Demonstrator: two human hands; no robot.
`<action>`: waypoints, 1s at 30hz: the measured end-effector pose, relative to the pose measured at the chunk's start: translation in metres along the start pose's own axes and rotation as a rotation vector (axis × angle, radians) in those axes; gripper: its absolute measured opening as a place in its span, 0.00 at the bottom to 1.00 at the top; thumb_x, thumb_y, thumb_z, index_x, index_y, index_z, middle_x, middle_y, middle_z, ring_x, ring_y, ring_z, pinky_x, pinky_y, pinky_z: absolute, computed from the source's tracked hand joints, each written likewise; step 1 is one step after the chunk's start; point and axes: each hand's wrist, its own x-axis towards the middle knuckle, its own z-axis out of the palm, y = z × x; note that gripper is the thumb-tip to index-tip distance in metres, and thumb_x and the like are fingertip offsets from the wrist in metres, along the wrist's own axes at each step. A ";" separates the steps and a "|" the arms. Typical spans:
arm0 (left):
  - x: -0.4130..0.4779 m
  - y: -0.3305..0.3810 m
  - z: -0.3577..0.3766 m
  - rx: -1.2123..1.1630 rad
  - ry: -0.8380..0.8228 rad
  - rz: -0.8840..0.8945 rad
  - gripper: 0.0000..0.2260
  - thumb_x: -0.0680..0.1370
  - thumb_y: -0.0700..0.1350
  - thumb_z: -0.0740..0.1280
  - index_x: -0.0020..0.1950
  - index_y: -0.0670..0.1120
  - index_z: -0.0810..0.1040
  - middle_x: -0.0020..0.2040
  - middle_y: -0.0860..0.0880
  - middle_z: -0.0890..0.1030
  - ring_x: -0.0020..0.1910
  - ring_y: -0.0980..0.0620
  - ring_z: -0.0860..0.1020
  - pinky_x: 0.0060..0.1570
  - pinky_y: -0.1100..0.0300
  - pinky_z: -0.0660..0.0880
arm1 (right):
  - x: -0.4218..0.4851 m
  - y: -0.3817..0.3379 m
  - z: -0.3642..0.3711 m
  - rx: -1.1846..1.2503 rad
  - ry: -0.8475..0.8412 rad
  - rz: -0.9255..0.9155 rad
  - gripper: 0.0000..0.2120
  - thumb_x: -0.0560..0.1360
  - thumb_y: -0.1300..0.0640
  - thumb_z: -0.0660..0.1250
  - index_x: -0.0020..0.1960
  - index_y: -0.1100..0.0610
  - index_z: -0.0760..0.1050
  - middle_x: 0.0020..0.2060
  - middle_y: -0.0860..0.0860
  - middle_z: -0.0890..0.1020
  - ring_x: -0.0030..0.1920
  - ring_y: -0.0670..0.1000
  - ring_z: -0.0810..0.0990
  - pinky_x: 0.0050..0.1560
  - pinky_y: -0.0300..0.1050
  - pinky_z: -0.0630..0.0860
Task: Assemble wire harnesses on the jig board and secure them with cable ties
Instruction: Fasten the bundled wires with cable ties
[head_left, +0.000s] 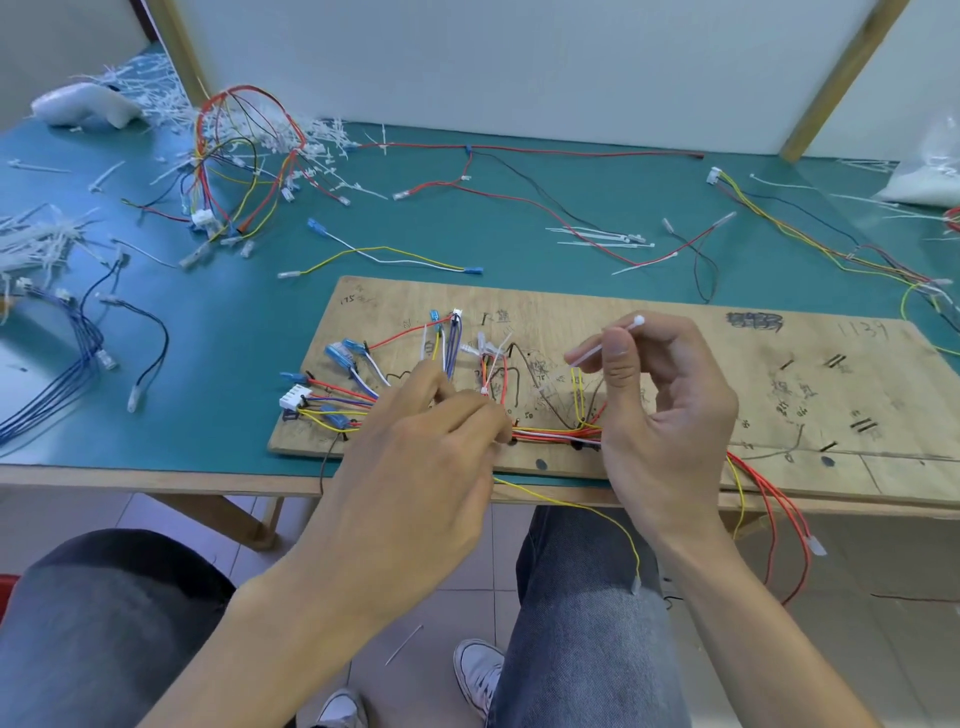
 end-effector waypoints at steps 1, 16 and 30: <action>0.003 -0.001 0.000 0.004 -0.004 0.003 0.05 0.81 0.40 0.67 0.51 0.50 0.80 0.47 0.57 0.81 0.50 0.48 0.71 0.50 0.49 0.74 | 0.000 0.000 0.000 0.008 0.040 0.021 0.03 0.86 0.56 0.66 0.54 0.54 0.75 0.42 0.49 0.86 0.44 0.55 0.87 0.50 0.52 0.80; 0.056 -0.005 -0.006 0.390 -0.204 0.094 0.10 0.69 0.39 0.74 0.43 0.53 0.81 0.47 0.53 0.67 0.53 0.47 0.65 0.44 0.54 0.58 | 0.000 0.001 -0.001 -0.017 0.100 0.079 0.04 0.87 0.53 0.65 0.53 0.49 0.76 0.40 0.51 0.85 0.44 0.57 0.87 0.49 0.62 0.81; 0.053 -0.022 0.005 0.464 -0.180 0.207 0.26 0.61 0.32 0.71 0.48 0.55 0.65 0.52 0.48 0.62 0.52 0.44 0.63 0.45 0.51 0.60 | 0.009 0.003 0.007 -0.205 -0.231 0.132 0.10 0.89 0.53 0.56 0.55 0.57 0.72 0.51 0.40 0.88 0.49 0.44 0.84 0.55 0.41 0.75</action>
